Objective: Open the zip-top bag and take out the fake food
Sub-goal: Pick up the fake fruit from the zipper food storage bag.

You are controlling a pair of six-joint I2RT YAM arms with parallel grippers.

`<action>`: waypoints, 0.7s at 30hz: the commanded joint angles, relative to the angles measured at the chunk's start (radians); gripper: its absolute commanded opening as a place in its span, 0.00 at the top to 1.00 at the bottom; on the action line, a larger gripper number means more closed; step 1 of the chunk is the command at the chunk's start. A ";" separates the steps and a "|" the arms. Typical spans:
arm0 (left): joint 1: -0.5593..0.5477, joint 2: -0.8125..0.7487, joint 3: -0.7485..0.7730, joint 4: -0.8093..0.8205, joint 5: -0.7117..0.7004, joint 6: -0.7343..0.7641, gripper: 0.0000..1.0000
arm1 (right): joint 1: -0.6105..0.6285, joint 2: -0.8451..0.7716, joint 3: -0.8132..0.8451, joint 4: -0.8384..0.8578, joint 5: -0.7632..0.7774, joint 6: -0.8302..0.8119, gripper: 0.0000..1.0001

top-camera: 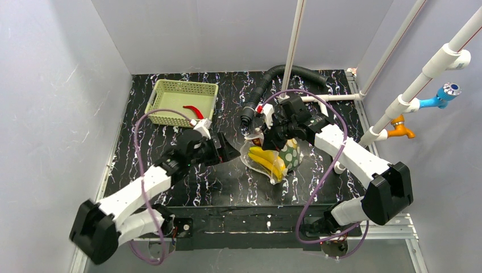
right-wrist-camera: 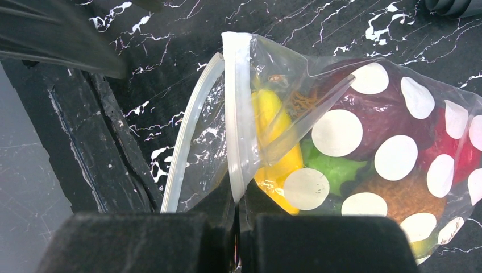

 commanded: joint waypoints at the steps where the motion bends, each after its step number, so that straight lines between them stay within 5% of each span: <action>1: 0.005 -0.177 -0.048 -0.006 -0.022 -0.050 0.02 | 0.002 0.004 -0.003 0.038 -0.027 0.015 0.99; 10: 0.008 -0.369 -0.239 0.155 0.002 -0.286 0.02 | 0.002 0.003 0.000 0.035 -0.028 0.014 0.99; 21: -0.009 -0.421 -0.211 0.051 0.003 -0.338 0.02 | 0.002 0.015 0.009 0.029 -0.029 0.013 0.99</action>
